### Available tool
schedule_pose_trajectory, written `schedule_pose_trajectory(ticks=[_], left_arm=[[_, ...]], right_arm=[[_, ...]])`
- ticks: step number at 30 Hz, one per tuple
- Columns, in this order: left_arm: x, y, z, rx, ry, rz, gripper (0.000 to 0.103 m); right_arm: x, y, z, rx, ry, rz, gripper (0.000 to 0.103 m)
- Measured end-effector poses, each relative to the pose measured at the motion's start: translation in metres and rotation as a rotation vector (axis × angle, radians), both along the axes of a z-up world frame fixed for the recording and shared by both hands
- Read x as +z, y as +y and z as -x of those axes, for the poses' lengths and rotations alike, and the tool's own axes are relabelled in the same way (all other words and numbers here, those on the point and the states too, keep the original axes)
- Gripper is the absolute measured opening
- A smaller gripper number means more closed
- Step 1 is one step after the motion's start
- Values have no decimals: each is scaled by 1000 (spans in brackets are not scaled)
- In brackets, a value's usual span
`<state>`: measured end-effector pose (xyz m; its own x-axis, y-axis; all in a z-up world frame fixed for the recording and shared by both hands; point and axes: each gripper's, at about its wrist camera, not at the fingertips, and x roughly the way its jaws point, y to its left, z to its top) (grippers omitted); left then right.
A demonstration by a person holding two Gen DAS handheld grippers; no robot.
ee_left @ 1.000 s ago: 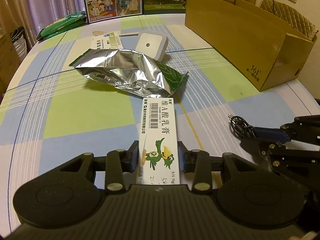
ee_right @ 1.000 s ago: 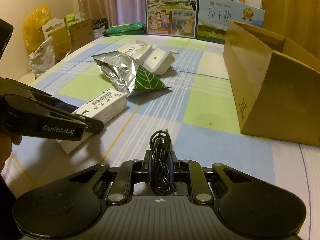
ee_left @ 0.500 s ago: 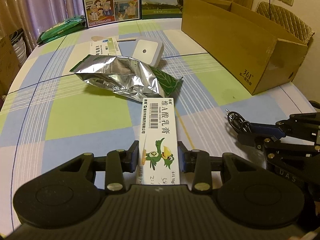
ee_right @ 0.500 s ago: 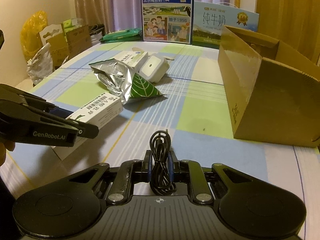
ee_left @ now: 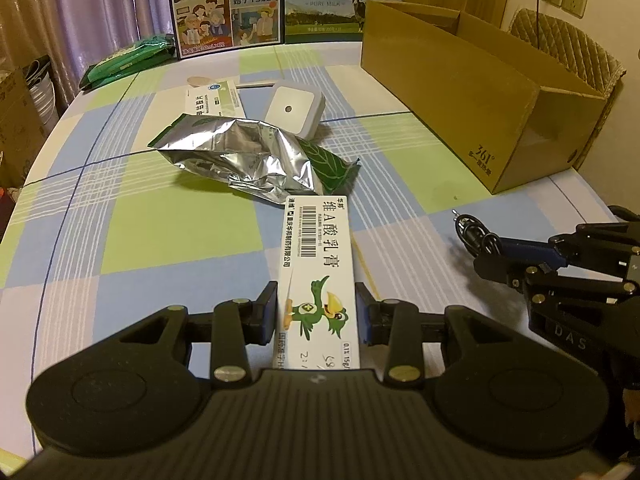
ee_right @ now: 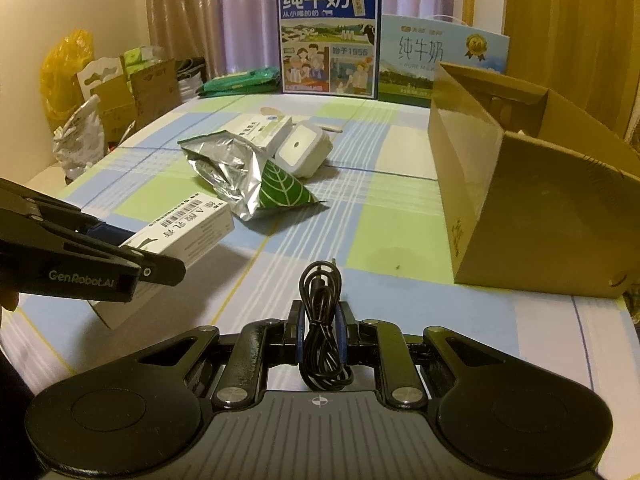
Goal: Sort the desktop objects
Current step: 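Lift the cable and ointment box off the table with both tools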
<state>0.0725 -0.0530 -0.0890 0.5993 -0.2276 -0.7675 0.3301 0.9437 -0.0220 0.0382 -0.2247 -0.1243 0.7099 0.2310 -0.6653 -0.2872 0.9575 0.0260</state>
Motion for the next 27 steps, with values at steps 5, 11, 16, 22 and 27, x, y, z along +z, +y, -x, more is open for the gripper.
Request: schedule_pose_trajectory(ticks=[5, 11, 16, 22, 27], left_arm=[[7, -3, 3, 0, -8, 2, 33], [18, -9, 6, -8, -25, 7, 33], [28, -14, 8, -18, -41, 11, 33], [39, -22, 10, -30, -55, 19, 33], [47, -31, 12, -50, -69, 24, 33]], right_arm=[[8, -4, 3, -14, -15, -8, 12], [21, -8, 6, -25, -39, -14, 12], [32, -14, 9, -42, -60, -23, 12], [48, -22, 11, -59, -90, -29, 12], [60, -29, 12, -79, -115, -28, 12]])
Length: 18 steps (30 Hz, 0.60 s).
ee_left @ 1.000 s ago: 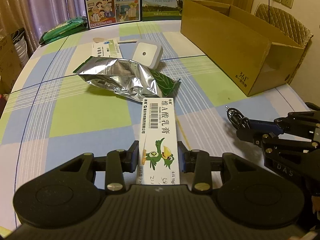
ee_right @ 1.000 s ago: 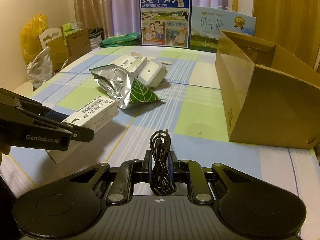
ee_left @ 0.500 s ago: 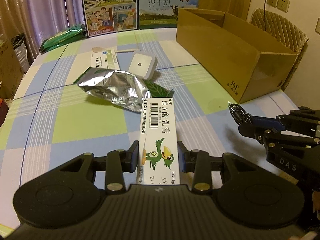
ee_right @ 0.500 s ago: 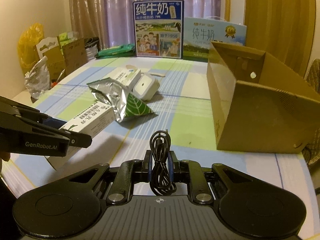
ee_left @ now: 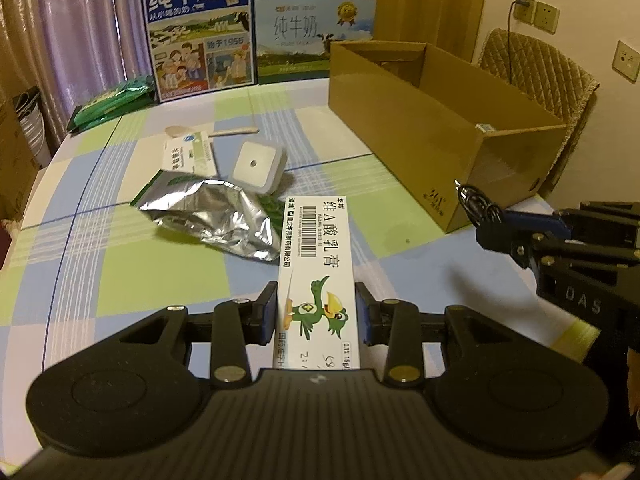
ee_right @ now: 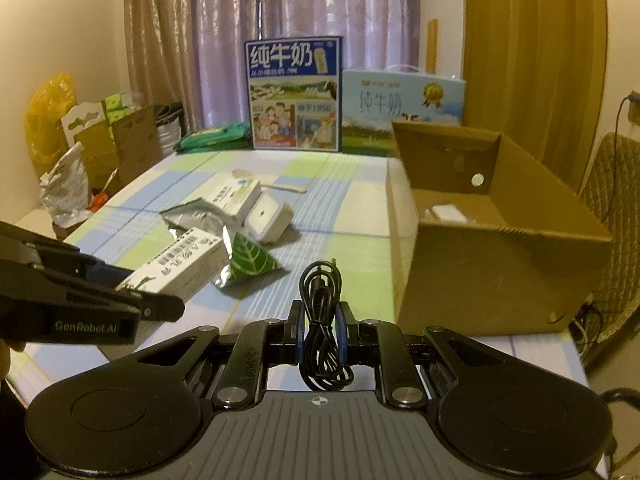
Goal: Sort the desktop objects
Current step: 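Lift the cable and ointment box off the table with both tools, then carry the cable and ointment box into the cardboard box and open both tools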
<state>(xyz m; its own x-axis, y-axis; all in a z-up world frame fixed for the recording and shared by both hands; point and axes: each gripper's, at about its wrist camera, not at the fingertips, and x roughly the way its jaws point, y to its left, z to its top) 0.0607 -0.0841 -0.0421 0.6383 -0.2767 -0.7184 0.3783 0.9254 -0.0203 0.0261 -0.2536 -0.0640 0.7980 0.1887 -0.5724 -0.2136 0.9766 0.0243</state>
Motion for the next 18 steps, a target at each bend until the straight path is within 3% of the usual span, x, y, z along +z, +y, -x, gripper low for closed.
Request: schedule_pose_trajectory(ticks=[18], left_arm=[[25, -40, -10, -80, -47, 17, 33]], right_arm=[[32, -33, -12, -53, -60, 2, 13]])
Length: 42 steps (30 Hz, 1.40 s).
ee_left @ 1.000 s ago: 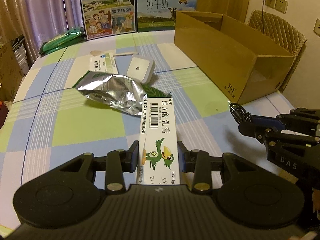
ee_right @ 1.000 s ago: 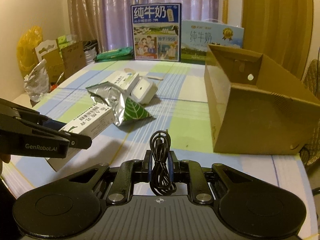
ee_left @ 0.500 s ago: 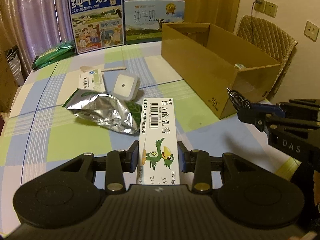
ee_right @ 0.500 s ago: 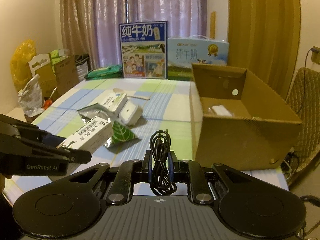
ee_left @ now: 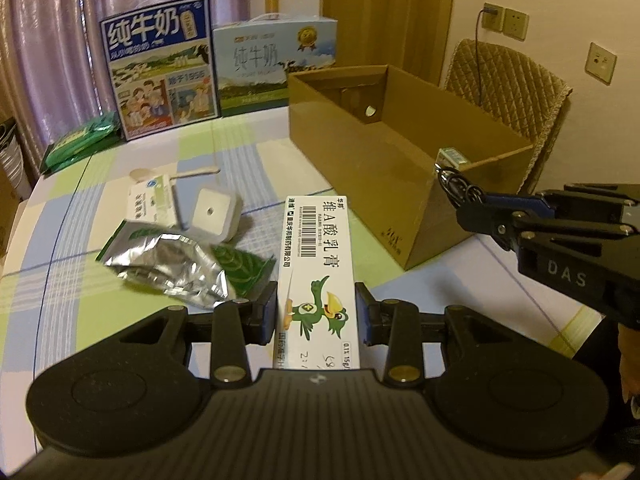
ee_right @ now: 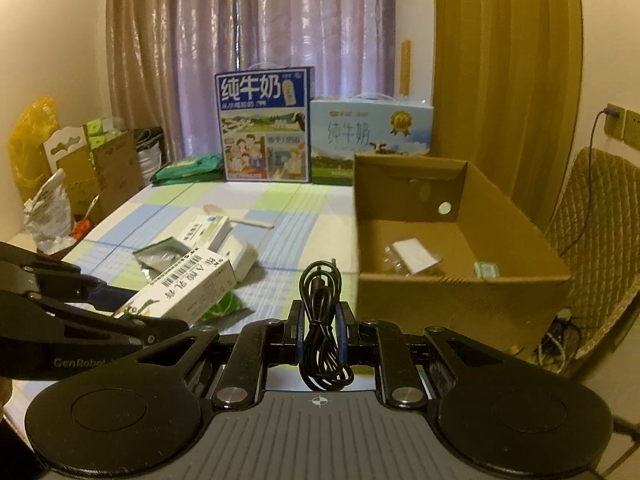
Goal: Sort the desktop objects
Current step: 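Carry the cable and ointment box into the cardboard box and open both tools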
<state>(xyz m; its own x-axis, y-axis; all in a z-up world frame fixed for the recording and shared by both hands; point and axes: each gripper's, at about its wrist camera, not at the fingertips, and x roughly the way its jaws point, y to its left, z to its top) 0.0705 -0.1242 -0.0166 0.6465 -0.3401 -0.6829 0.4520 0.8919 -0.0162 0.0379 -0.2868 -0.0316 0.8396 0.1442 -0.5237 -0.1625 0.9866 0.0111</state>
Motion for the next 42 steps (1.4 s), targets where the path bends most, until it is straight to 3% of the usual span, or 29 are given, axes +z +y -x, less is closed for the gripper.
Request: schedule_pose_trajectory(ticks=[19, 42], left_arm=[[42, -88, -55, -110, -45, 88, 33], [33, -152, -126, -156, -11, 95, 33]], right_arm=[[48, -87, -71, -117, -19, -18, 13], [31, -134, -129, -157, 38, -58, 13]])
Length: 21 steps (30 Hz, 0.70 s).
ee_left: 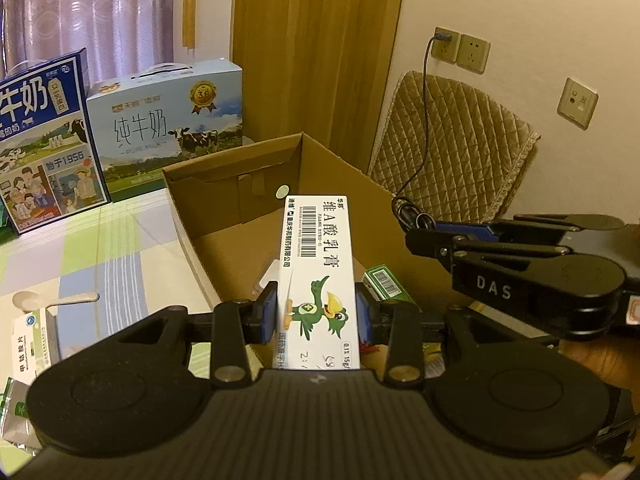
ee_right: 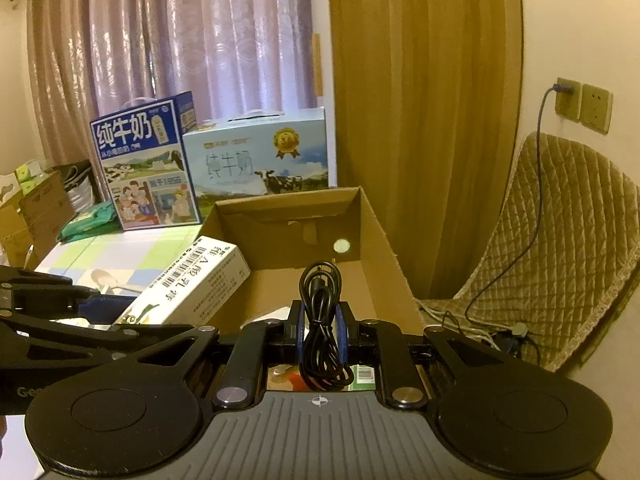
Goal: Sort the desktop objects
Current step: 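Carry the cable and ointment box into the cardboard box and open both tools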
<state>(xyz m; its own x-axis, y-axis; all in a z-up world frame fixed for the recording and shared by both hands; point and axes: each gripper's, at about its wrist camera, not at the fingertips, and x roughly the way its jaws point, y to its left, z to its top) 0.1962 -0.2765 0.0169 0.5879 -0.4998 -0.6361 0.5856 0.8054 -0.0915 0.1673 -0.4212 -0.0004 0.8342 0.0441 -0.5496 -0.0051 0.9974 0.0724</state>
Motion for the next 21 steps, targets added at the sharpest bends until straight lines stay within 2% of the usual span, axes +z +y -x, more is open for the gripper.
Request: schedule_pose_trajectory(ticks=[6, 21], left_arm=[[-4, 2, -8, 11, 16, -3, 34], [2, 40, 2, 69, 7, 11, 37]], right_arm=[[-3, -6, -3, -4, 5, -8, 13], [-2, 12, -9, 56, 5, -28, 13]])
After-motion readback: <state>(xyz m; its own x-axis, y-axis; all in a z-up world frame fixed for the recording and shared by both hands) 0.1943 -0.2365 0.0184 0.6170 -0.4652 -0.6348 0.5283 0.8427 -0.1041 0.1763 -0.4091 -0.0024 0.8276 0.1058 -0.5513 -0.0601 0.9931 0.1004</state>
